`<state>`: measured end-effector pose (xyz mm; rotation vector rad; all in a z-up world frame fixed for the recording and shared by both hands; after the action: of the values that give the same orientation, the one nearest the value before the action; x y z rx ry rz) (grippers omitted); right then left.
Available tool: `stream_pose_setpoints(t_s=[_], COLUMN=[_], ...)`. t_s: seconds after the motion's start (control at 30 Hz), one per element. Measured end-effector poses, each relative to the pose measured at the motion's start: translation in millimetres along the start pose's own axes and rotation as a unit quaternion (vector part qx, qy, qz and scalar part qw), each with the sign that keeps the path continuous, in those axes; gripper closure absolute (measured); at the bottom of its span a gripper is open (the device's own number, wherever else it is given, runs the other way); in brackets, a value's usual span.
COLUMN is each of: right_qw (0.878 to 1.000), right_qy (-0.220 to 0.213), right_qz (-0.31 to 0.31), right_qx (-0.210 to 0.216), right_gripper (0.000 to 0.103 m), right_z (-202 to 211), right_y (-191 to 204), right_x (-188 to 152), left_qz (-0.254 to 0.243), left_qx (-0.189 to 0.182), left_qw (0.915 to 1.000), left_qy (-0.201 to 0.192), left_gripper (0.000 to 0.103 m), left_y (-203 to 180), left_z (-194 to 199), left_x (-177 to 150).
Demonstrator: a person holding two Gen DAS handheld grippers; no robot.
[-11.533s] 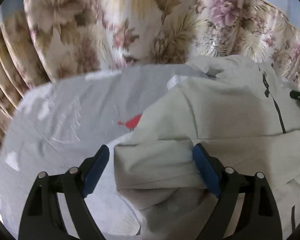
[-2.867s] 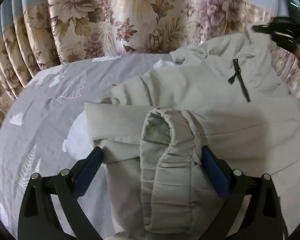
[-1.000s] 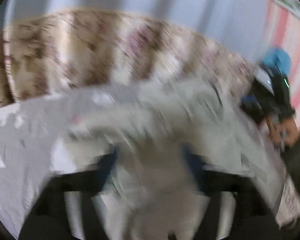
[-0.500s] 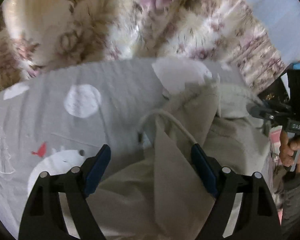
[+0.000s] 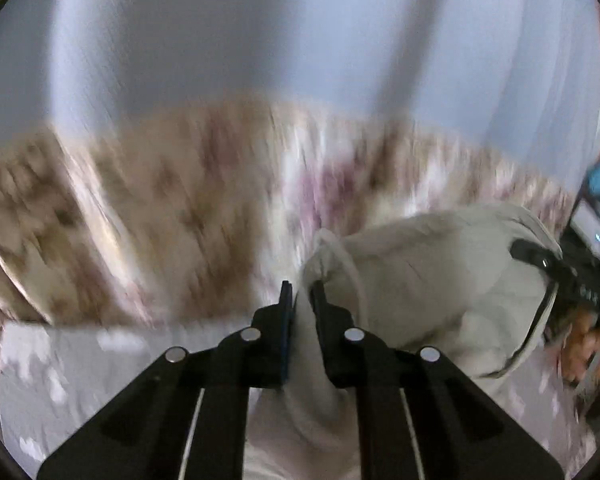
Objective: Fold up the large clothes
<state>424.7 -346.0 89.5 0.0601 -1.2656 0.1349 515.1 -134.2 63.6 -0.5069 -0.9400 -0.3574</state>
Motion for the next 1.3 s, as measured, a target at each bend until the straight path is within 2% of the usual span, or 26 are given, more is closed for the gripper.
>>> stream_pose_setpoints(t_s=[0.1,0.17,0.23,0.27,0.3,0.37,0.4,0.43,0.47,0.53,0.63,0.67,0.7,0.77,0.8,0.9,0.93,1.0,1.07,1.17,1.23,1.27,1.3], right_qw=[0.999,0.996,0.993,0.990,0.988,0.984,0.983,0.982,0.981,0.980,0.983,0.986,0.989,0.990,0.990,0.986,0.983,0.979,0.974,0.973,0.967,0.962,0.958], right_qy=[-0.008,0.008,0.035,0.060,0.079,0.112,0.115,0.113,0.120,0.129,0.116,0.112,0.108,0.106,0.103,0.122,0.143,0.165,0.182,0.168,0.189,0.213,0.232], right_qz=[0.046,0.078,0.099,0.105,0.116,0.130,0.137,0.143,0.146,0.140,0.118,0.095,0.062,0.023,0.016,0.011,0.014,0.025,0.039,0.070,0.095,0.109,0.120], right_qx=[0.026,0.050,0.062,0.073,0.061,0.053,0.049,0.048,0.055,0.062,0.081,0.075,0.074,0.089,0.097,0.112,0.116,0.115,0.126,0.145,0.139,0.128,0.117], right_gripper=[0.094,0.094,0.094,0.094,0.093,0.090,0.087,0.080,0.059,0.027,0.026,0.022,0.020,0.017,0.017,0.017,0.017,0.018,0.022,0.022,0.022,0.028,0.043], right_z=[18,28,34,34,32,34,39,43,51,68,101,109,113,111,109,89,73,58,50,60,51,40,31], right_y=[21,31,34,34,32,26,23,21,19,12,-2,-12,-20,-24,-20,0,10,20,37,62,74,78,79], right_x=[-27,-65,-110,-135,-159,-195,-209,-217,-227,-238,-239,-233,-223,-206,-196,-175,-176,-181,-188,-195,-207,-218,-225], left_qz=[-0.033,-0.073,-0.109,-0.118,-0.127,-0.124,-0.118,-0.114,-0.094,-0.056,-0.029,-0.025,-0.026,-0.012,-0.005,-0.019,-0.040,-0.041,-0.042,-0.061,-0.082,-0.098,-0.107], left_qx=[0.007,-0.003,-0.005,-0.022,-0.029,-0.046,-0.061,-0.064,-0.070,-0.104,-0.134,-0.145,-0.141,-0.138,-0.121,-0.096,-0.073,-0.085,-0.077,-0.069,-0.060,-0.053,-0.040], left_qw=[0.9978,0.9938,0.9907,0.9900,0.9895,0.9907,0.9910,0.9914,0.9926,0.9916,0.9878,0.9858,0.9862,0.9882,0.9908,0.9944,0.9959,0.9944,0.9939,0.9892,0.9869,0.9851,0.9837], left_qy=[-0.057,-0.084,-0.081,-0.073,-0.064,-0.031,-0.013,0.002,0.029,0.052,0.074,0.081,0.084,0.066,0.059,0.039,0.036,0.049,0.067,0.114,0.125,0.132,0.139], left_gripper=[0.092,0.092,0.090,0.090,0.090,0.090,0.090,0.090,0.090,0.090,0.090,0.090,0.090,0.085,0.079,0.045,0.041,0.039,0.038,0.038,0.035,0.031,0.031], left_y=[-4,-14,-20,-22,-25,-25,-25,-25,-23,-27,-44,-50,-54,-54,-52,-53,-54,-56,-53,-53,-57,-57,-56], left_z=[26,45,53,58,59,59,59,56,53,61,80,90,100,122,128,130,120,96,69,41,38,35,30], left_x=[20,9,-19,-48,-69,-118,-144,-161,-187,-219,-245,-249,-248,-233,-221,-188,-173,-160,-154,-165,-176,-184,-188])
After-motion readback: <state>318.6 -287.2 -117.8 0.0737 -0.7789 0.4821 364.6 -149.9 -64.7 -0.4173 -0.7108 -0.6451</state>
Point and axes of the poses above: each gripper's, at about its wrist camera, not at the fingertips, and z roughly against the way its jaws point, y to its left, x to its top, the point moved 8 cm from there along -z, roughly the way its jaws point, and after that the axes turned 13 degrees about -x, right-handed, at the moved point
